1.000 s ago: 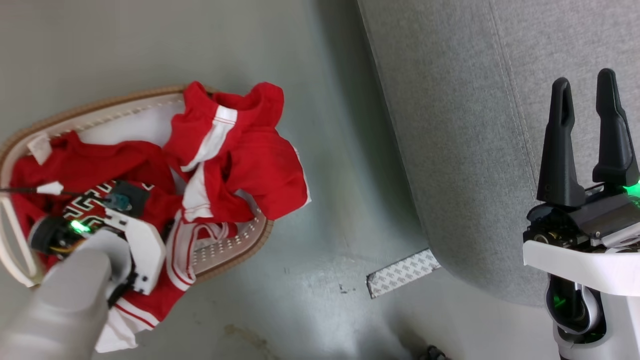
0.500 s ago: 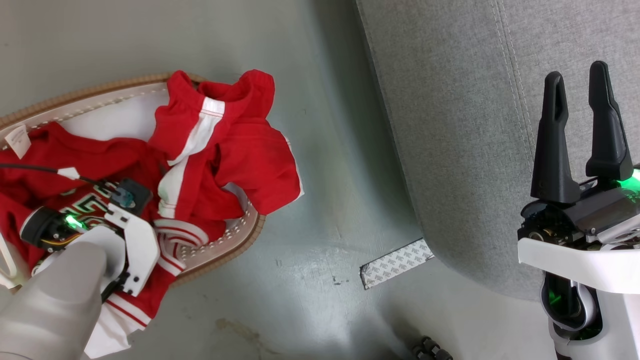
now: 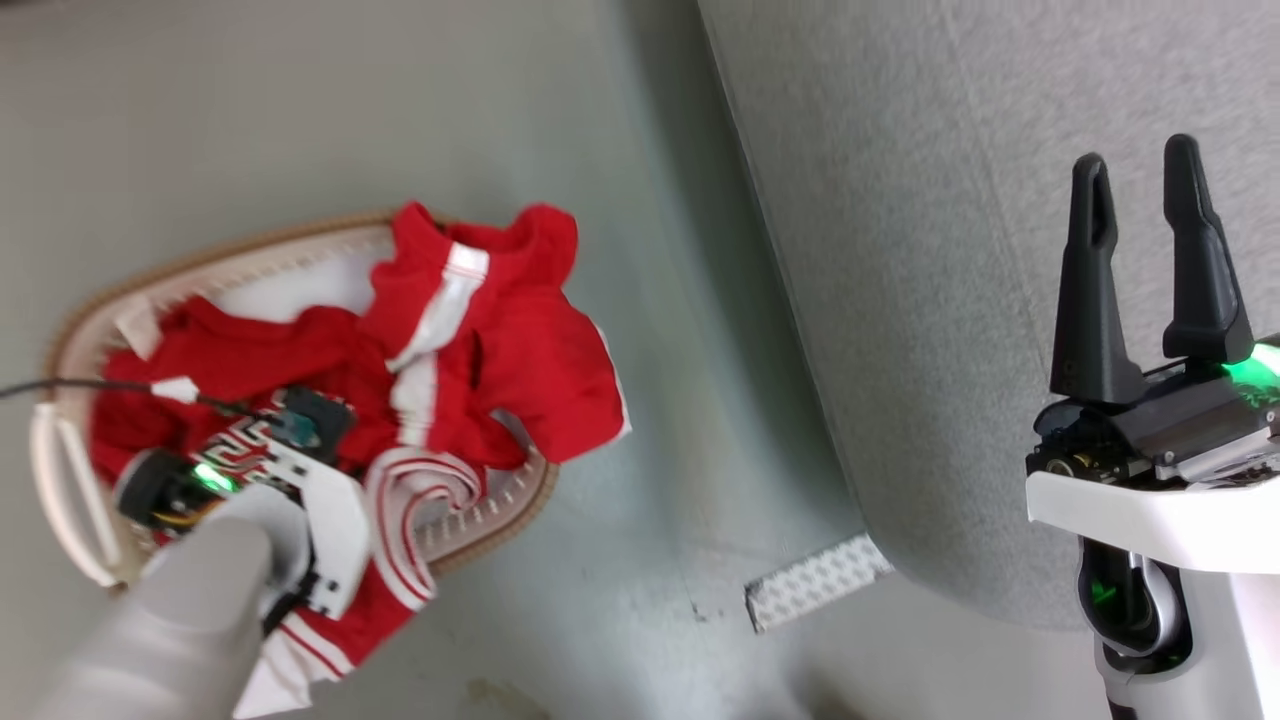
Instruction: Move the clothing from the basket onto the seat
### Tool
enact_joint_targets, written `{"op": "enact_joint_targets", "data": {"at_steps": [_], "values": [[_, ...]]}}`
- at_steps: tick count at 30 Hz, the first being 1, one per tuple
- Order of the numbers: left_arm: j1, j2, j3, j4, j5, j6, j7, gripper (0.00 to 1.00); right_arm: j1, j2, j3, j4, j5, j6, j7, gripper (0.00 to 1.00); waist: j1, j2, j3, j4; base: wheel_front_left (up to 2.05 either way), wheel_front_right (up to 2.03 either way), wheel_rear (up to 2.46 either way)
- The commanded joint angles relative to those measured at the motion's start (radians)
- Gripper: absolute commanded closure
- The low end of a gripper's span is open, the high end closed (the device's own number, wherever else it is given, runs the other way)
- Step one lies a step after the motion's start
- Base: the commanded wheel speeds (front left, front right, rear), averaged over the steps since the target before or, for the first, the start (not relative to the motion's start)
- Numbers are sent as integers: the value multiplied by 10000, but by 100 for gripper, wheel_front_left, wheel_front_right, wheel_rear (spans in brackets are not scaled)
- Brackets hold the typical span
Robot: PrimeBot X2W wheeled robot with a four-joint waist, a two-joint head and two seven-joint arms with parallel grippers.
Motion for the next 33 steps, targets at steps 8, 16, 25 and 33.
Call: {"op": "enact_joint_targets", "data": {"at_steps": [8,16,25,33], "values": [[778,-732,-306,107,-797,17,-834,100,478,-28,-76,620,-515,-21,4,0,0,-1,-2316,946,0,0,0],[1385,-1195,-370,204,-1429,17,-1352,100,986,-32,-182,1096,-734,-23,4,0,0,-1,-3902,1479,0,0,0],[2005,-1647,-196,105,-2091,17,-2073,100,1808,-31,-412,1610,-894,-23,4,0,0,-1,-5754,2169,0,0,0],[2084,-1837,403,-676,-2234,125,-2266,100,2459,-29,-461,1914,-1114,-21,4,0,0,-1,-7053,2766,0,0,0]]}}
